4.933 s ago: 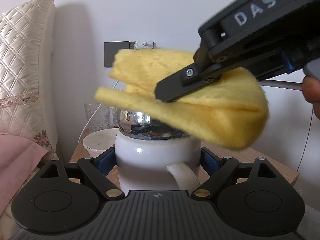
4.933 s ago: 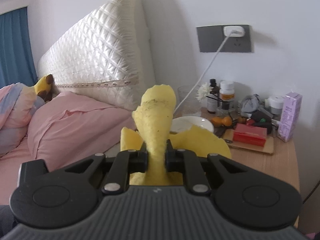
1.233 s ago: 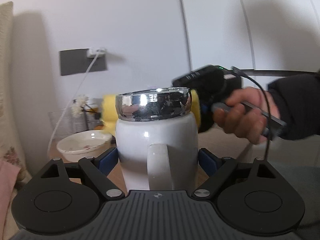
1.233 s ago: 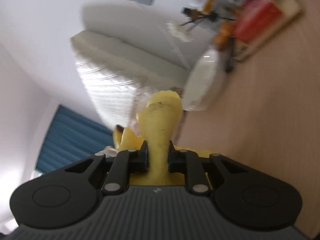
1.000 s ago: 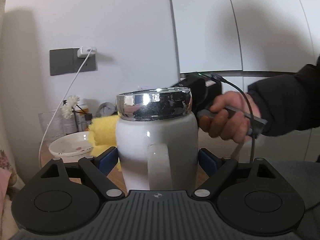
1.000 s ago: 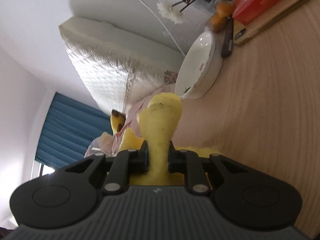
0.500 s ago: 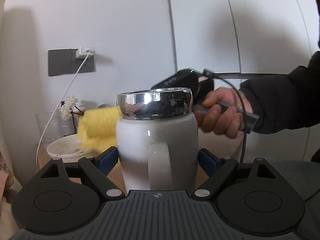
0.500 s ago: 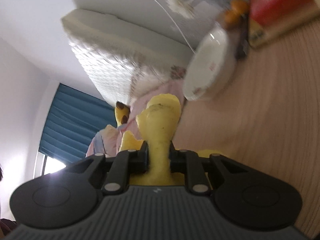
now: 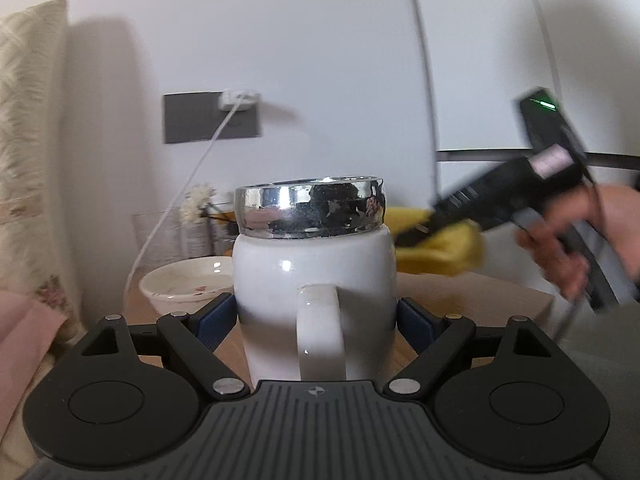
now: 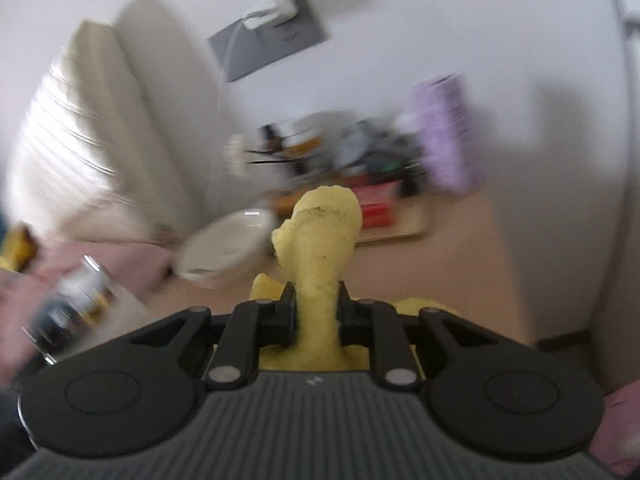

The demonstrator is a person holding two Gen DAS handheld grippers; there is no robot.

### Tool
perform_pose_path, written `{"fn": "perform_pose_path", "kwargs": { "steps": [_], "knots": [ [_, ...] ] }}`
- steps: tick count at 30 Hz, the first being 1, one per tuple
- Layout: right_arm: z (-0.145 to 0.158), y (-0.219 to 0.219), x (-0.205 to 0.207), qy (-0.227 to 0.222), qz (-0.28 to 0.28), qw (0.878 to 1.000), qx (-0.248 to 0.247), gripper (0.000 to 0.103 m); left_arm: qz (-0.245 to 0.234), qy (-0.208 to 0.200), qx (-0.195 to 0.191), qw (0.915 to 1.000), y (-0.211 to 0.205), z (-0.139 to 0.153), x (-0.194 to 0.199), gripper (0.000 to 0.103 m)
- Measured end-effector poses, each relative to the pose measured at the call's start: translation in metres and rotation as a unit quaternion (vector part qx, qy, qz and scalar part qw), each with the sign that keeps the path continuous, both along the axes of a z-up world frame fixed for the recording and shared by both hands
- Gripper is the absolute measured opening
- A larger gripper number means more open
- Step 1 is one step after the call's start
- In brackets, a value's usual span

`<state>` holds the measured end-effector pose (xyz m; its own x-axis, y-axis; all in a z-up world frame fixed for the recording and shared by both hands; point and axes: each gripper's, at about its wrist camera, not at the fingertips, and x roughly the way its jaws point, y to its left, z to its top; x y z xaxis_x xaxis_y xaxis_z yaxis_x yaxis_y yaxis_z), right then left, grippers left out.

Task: Clean container
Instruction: 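Place the yellow cloth on the table beside the mug and open the right gripper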

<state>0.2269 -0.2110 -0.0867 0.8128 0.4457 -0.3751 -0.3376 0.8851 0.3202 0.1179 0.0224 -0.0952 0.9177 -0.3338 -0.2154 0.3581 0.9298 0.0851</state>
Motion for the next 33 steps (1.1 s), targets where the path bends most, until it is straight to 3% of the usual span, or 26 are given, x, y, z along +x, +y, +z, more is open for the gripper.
{"fn": "perform_pose_path", "kwargs": {
  "steps": [3, 8, 14, 15, 18, 19, 22, 33],
  "knots": [
    [-0.013, 0.002, -0.014, -0.027, -0.045, 0.998, -0.038, 0.020, 0.036, 0.006, -0.003, 0.9993, -0.010, 0.002, 0.002, 0.089],
    [-0.034, 0.008, -0.020, -0.028, -0.076, 0.994, -0.071, 0.020, 0.087, 0.024, -0.028, 0.9956, -0.018, 0.005, 0.008, 0.089],
    [-0.049, 0.013, -0.023, -0.043, -0.095, 0.990, -0.093, 0.021, 0.103, 0.030, -0.027, 0.9939, -0.021, 0.008, 0.013, 0.089],
    [-0.048, 0.014, -0.022, -0.043, -0.096, 0.990, -0.092, 0.024, 0.102, 0.034, -0.029, 0.9938, -0.020, 0.009, 0.013, 0.089],
    [-0.044, 0.012, -0.023, -0.046, -0.092, 0.992, -0.075, 0.064, 0.102, 0.046, -0.042, 0.9929, -0.017, 0.013, 0.013, 0.092],
    [-0.041, 0.012, -0.026, -0.052, -0.093, 0.992, -0.071, 0.069, 0.104, 0.047, -0.045, 0.9925, -0.017, 0.016, 0.012, 0.093],
    [-0.031, 0.011, -0.033, -0.059, -0.095, 0.991, -0.068, 0.073, 0.109, 0.045, -0.051, 0.9917, -0.017, 0.024, 0.005, 0.099],
    [0.007, 0.008, -0.100, -0.051, -0.113, 0.991, -0.048, 0.077, 0.143, 0.051, -0.029, 0.9880, -0.023, 0.071, -0.037, 0.100]
  ]
}}
